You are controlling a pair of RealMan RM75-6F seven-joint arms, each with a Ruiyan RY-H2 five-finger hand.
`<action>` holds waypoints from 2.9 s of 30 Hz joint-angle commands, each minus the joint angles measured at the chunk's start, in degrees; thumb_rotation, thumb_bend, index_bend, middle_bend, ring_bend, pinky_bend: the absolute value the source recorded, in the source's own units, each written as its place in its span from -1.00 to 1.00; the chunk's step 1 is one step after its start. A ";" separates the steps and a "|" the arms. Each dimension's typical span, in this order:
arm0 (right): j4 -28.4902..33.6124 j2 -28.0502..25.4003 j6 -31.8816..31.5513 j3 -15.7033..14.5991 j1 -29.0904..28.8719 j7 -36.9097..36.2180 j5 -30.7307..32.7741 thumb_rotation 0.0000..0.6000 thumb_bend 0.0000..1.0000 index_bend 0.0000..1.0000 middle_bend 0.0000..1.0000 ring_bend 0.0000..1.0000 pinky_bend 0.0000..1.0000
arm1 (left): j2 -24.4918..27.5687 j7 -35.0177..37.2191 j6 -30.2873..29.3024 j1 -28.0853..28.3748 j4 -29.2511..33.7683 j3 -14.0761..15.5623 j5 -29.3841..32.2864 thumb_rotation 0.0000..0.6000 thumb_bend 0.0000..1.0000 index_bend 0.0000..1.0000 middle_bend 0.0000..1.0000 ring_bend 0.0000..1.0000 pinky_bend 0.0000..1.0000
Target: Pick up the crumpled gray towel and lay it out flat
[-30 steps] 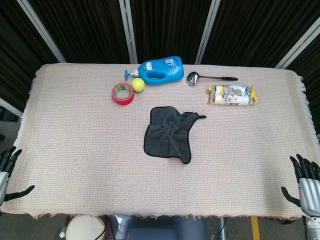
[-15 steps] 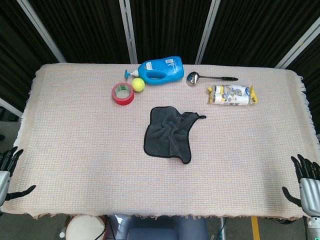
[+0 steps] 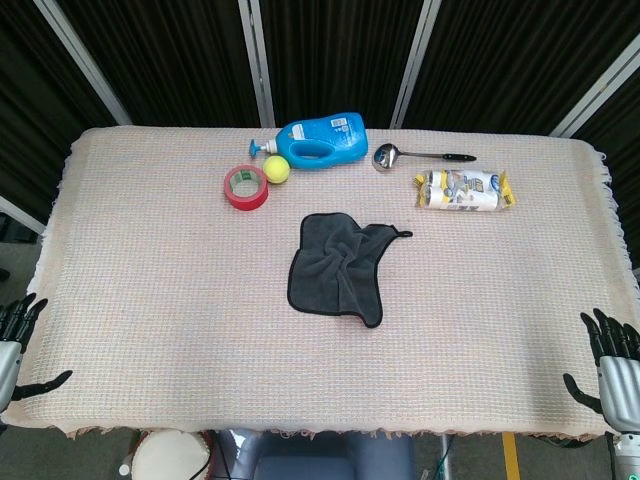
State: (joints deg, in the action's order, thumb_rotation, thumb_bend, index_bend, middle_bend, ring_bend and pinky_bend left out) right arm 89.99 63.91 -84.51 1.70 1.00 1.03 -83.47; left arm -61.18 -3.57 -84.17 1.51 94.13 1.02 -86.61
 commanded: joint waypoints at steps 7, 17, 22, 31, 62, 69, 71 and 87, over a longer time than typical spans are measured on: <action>0.02 0.15 0.25 -0.01 -0.13 -0.27 -0.05 1.00 -0.38 -1.00 -1.00 -1.00 -0.93 | 0.44 -0.99 0.70 1.47 1.01 -1.15 -0.06 1.00 -0.97 -1.00 -1.00 -1.00 -0.98; 3.39 -0.41 2.45 1.30 -2.41 -1.45 -0.13 1.00 -0.38 -0.76 -1.00 -1.00 -0.93 | -0.13 -2.48 2.05 1.63 1.80 -0.67 1.12 1.00 -0.97 -1.00 -1.00 -1.00 -0.98; 10.28 -0.17 8.02 4.29 -6.64 -0.89 3.76 1.00 -0.38 -0.59 -0.95 -1.00 -0.93 | -0.44 -2.10 1.23 1.54 1.29 -0.80 0.58 1.00 -0.97 -1.00 -1.00 -1.00 -0.98; 10.86 8.99 15.27 7.51 -14.25 10.06 11.18 1.00 -0.38 -0.59 -0.95 -1.00 -0.93 | -0.61 -0.94 1.08 1.56 0.43 -0.98 0.82 1.00 -0.97 -1.00 -1.00 -1.00 -0.98; 3.21 40.64 10.70 10.18 -20.69 25.23 25.21 1.00 -0.38 -0.85 -0.95 -1.00 -0.93 | -1.30 -0.46 1.26 1.76 -1.89 -0.94 1.12 1.00 -0.96 -1.00 -1.00 -1.00 -0.98; 3.90 44.37 9.54 12.08 -21.81 27.33 28.21 1.00 -0.38 -1.00 -0.96 -1.00 -0.93 | -1.20 0.22 1.58 1.85 -2.18 -0.84 1.16 1.00 -0.94 -1.00 -1.00 -1.00 -0.98; 3.92 45.31 9.21 12.81 -22.24 28.16 29.26 1.00 -0.38 -1.00 -0.97 -1.00 -0.93 | -1.16 0.33 1.58 1.86 -2.18 -0.81 1.08 1.00 -0.92 -1.00 -1.00 -1.00 -0.98; -2.53 52.40 7.34 16.48 -24.38 28.21 33.16 1.00 -0.38 -1.00 -1.00 -1.00 -0.93 | -1.07 1.16 1.67 1.88 -2.60 -0.76 1.18 1.00 -0.92 -1.00 -1.00 -1.00 -0.98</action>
State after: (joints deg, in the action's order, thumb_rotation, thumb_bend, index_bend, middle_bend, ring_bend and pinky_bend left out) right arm 87.95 115.90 -77.03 18.22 -23.22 29.20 -50.41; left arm -62.26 -2.42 -82.49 3.39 91.53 0.26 -85.42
